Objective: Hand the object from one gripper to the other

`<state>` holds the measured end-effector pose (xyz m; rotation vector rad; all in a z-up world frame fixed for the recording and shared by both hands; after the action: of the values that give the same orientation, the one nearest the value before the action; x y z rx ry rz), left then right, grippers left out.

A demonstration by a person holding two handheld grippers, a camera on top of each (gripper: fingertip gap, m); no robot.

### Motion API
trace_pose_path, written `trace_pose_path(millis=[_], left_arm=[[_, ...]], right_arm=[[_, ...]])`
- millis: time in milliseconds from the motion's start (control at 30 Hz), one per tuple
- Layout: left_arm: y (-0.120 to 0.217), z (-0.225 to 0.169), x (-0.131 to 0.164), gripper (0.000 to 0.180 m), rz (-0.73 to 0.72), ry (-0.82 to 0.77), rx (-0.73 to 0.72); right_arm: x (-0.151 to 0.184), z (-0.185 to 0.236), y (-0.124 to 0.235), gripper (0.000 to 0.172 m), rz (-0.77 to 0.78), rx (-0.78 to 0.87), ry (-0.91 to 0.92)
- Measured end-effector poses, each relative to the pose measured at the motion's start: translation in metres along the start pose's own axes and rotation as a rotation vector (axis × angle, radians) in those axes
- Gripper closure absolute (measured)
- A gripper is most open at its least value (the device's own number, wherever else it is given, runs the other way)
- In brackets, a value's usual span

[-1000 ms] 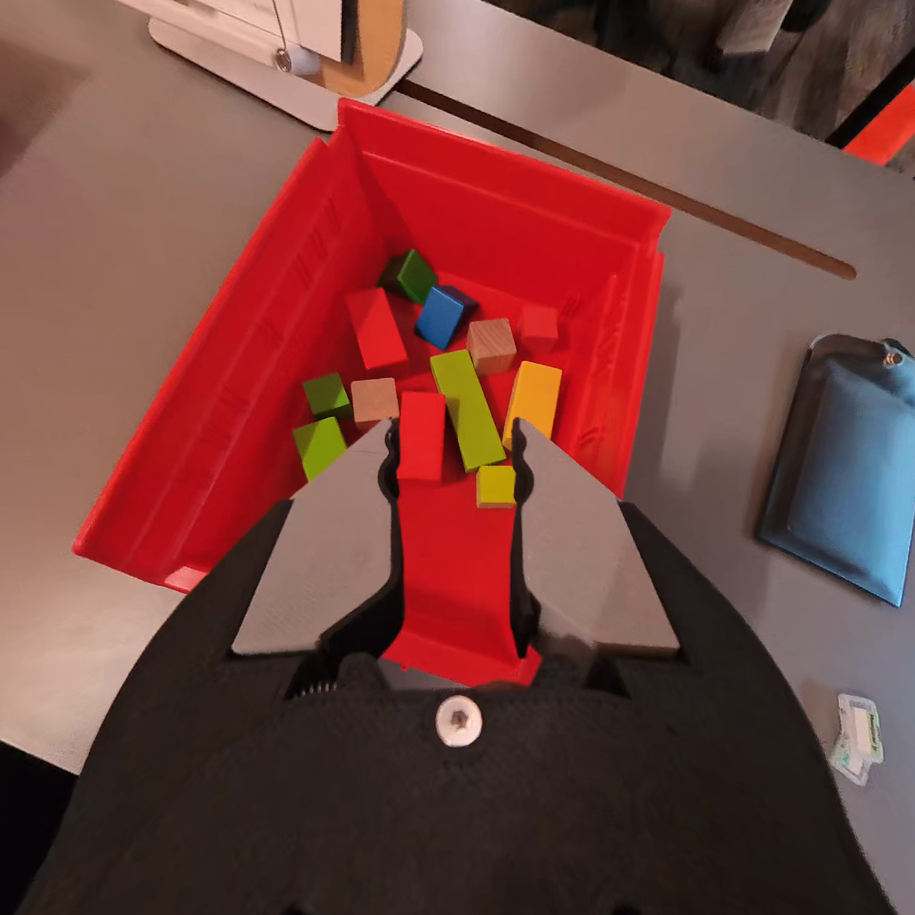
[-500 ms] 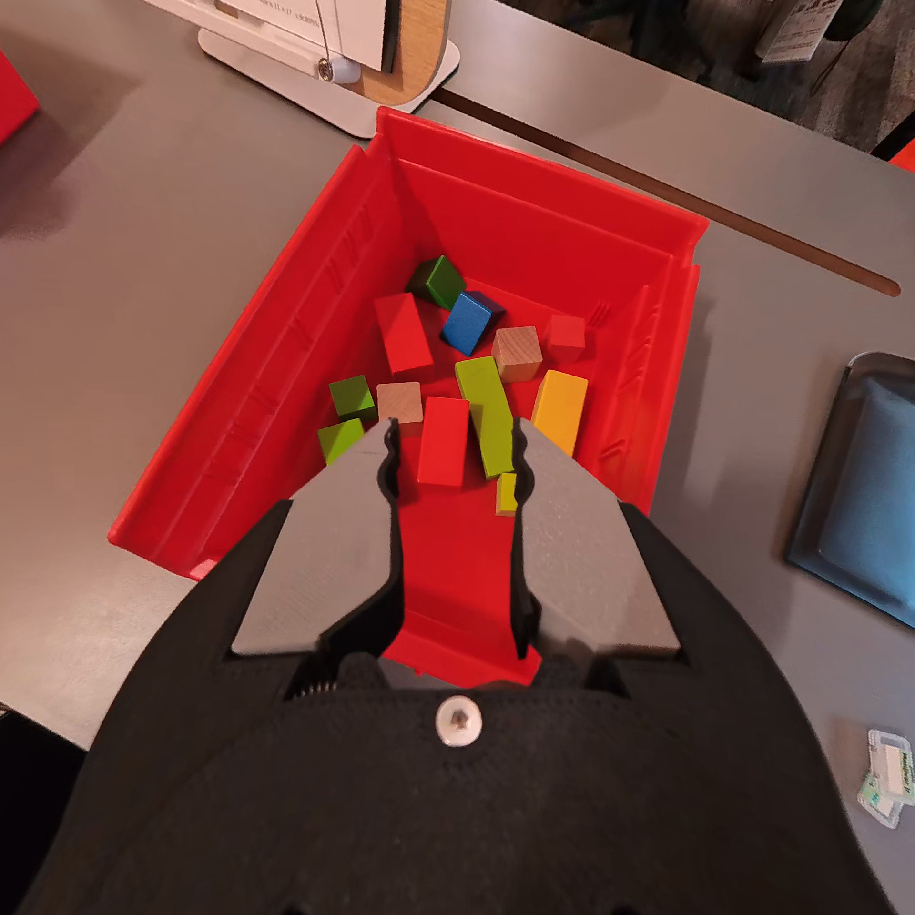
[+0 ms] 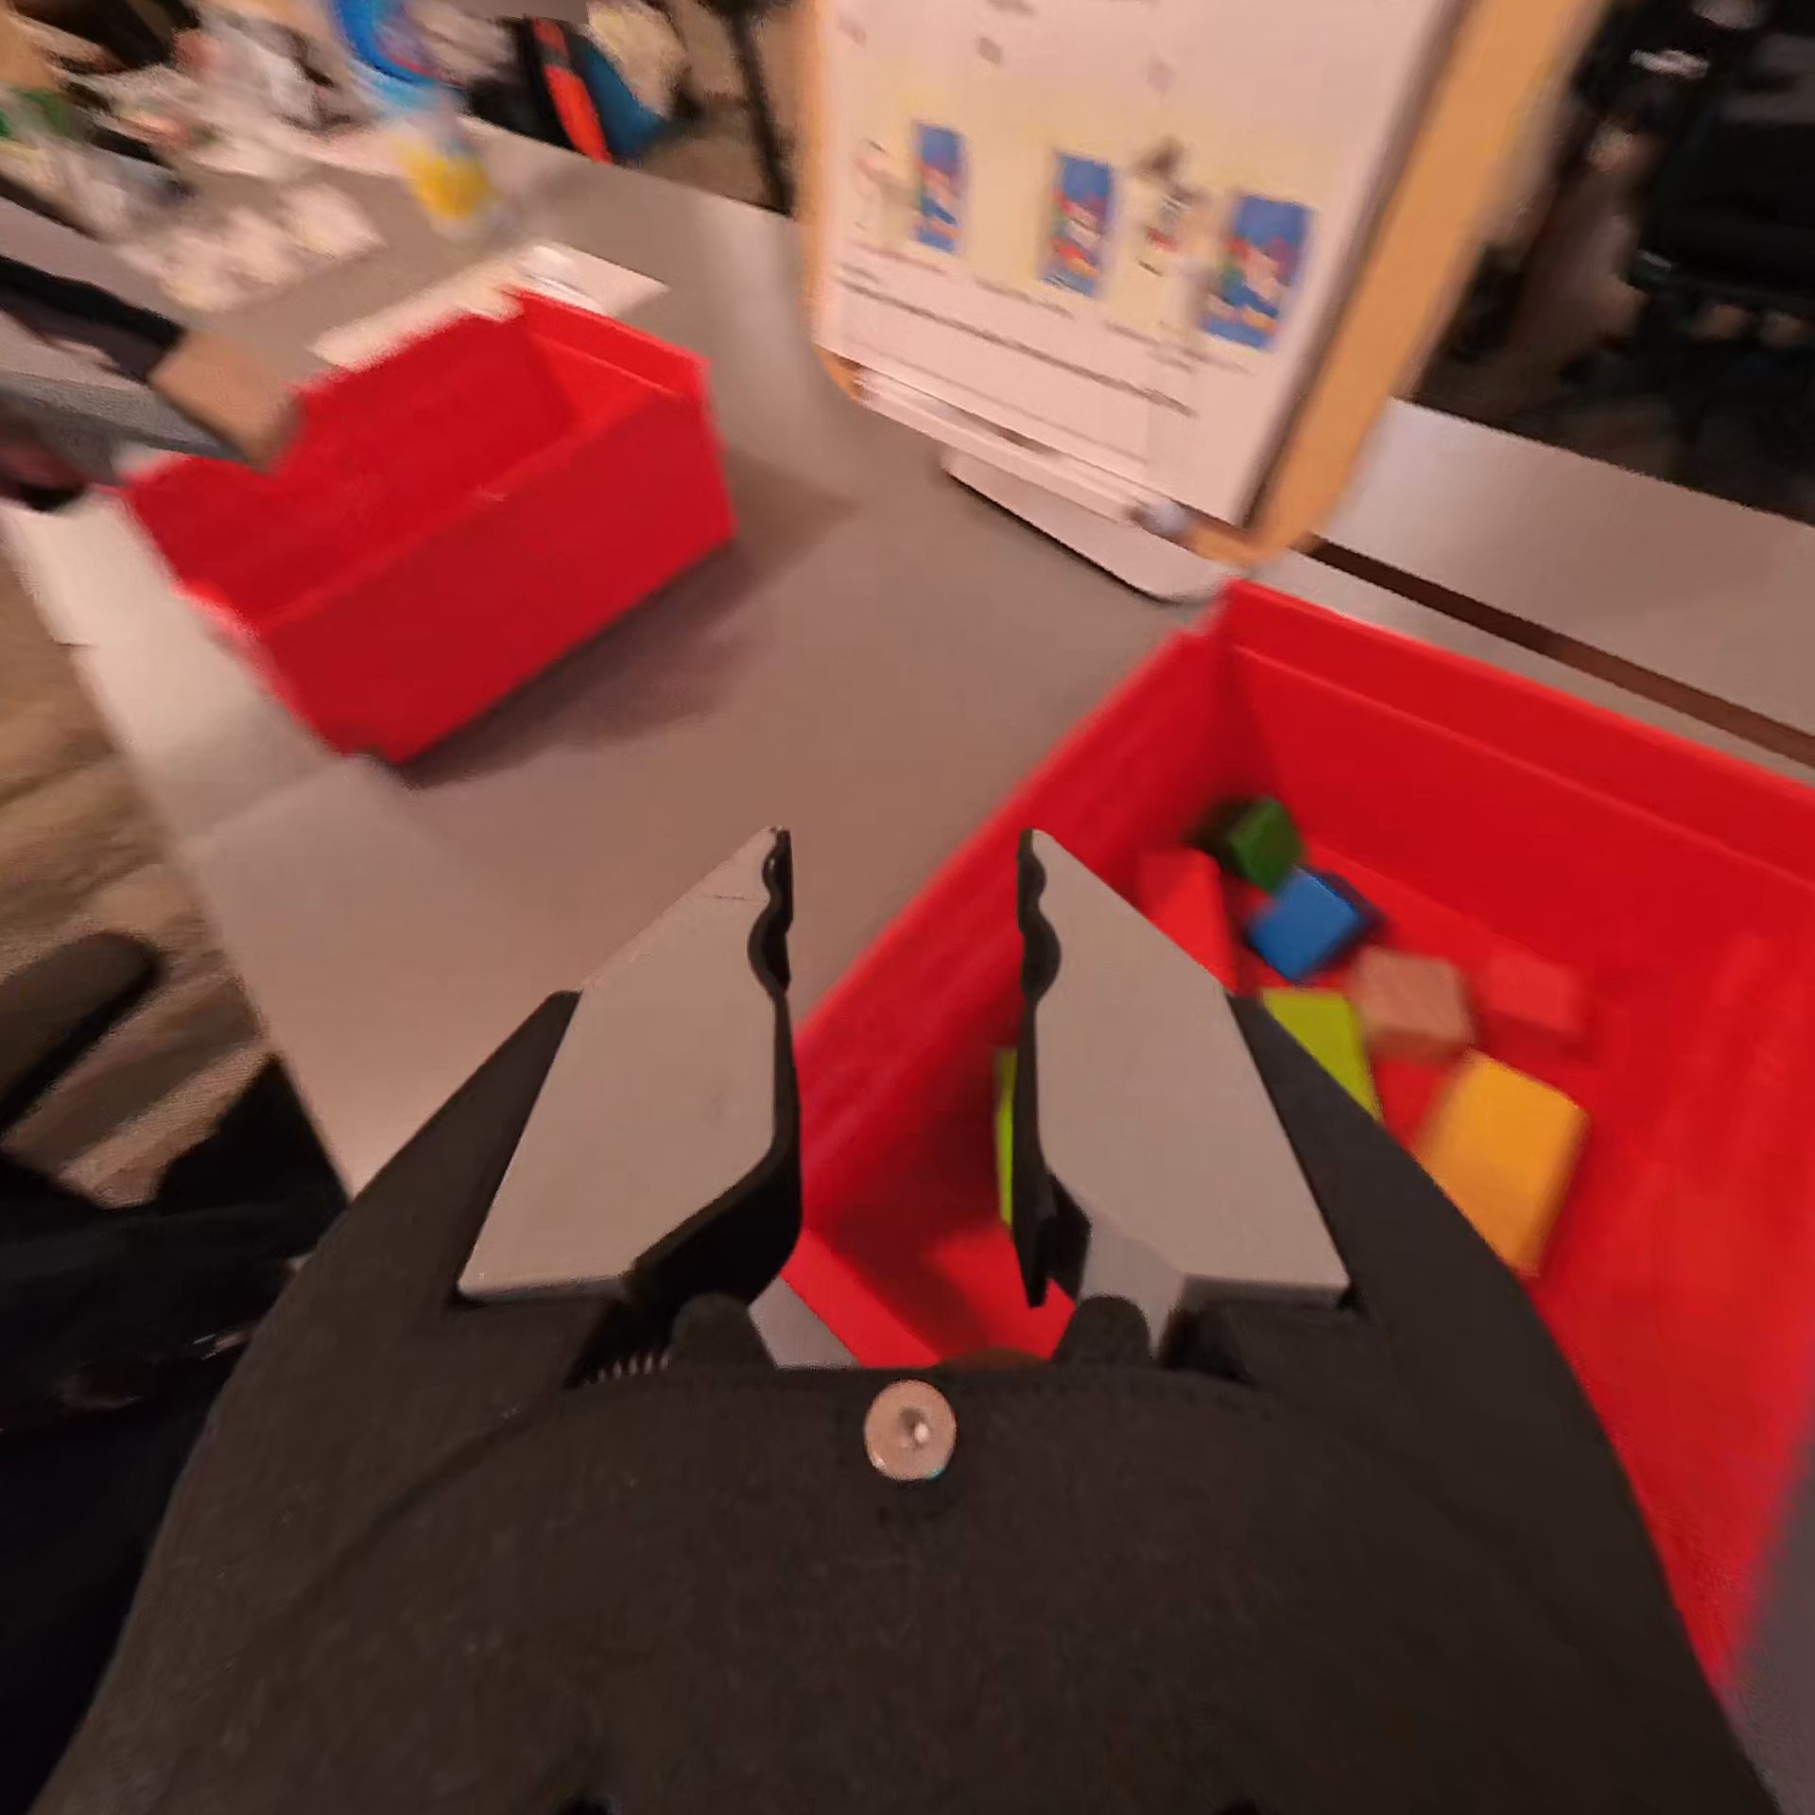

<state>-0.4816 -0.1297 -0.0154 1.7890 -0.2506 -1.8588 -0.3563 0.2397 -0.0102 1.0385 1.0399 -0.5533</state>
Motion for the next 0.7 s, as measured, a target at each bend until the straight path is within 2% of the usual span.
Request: trace_pose_path(millis=[67, 167, 300, 400, 467, 567, 700], left_arm=[[0.0, -0.038, -0.03, 0.15, -0.187, 0.047, 0.18], [-0.012, -0.083, -0.054, 0.15, -0.301, 0.051, 0.301], [-0.032, -0.121, -0.07, 0.15, -0.402, -0.076, 0.257], [-0.04, -0.142, -0.078, 0.15, -0.475, -0.009, 0.35], [-0.042, -0.148, -0.081, 0.15, -0.509, 0.023, 0.387], [-0.048, -0.148, -0.081, 0.15, -0.517, 0.084, 0.421], [-0.055, -0.156, -0.079, 0.15, -0.509, 0.13, 0.473]], right_arm=[[-0.011, 0.034, -0.01, 0.128, -0.055, -0.172, 0.046], [-0.017, 0.085, -0.024, 0.124, -0.077, -0.4, 0.107], [-0.02, 0.132, -0.036, 0.121, -0.094, -0.601, 0.131], [-0.029, 0.153, -0.03, 0.122, -0.184, -0.727, 0.122], [-0.031, 0.16, -0.028, 0.123, -0.21, -0.741, 0.16], [-0.032, 0.162, -0.028, 0.121, -0.247, -0.66, 0.245], [-0.032, 0.17, -0.029, 0.123, -0.249, -0.696, 0.235]])
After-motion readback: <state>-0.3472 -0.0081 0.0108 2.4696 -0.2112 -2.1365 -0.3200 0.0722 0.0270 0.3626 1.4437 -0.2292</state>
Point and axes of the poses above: each gripper's, where its closed fingertips meet, y back along the fingers, x out of its underside, z = x × y across the jaws, the point moved 4 cm from there along y, back along the fingers, and after that the axes turned 2 degrees about -x, right-handed, at the moved point
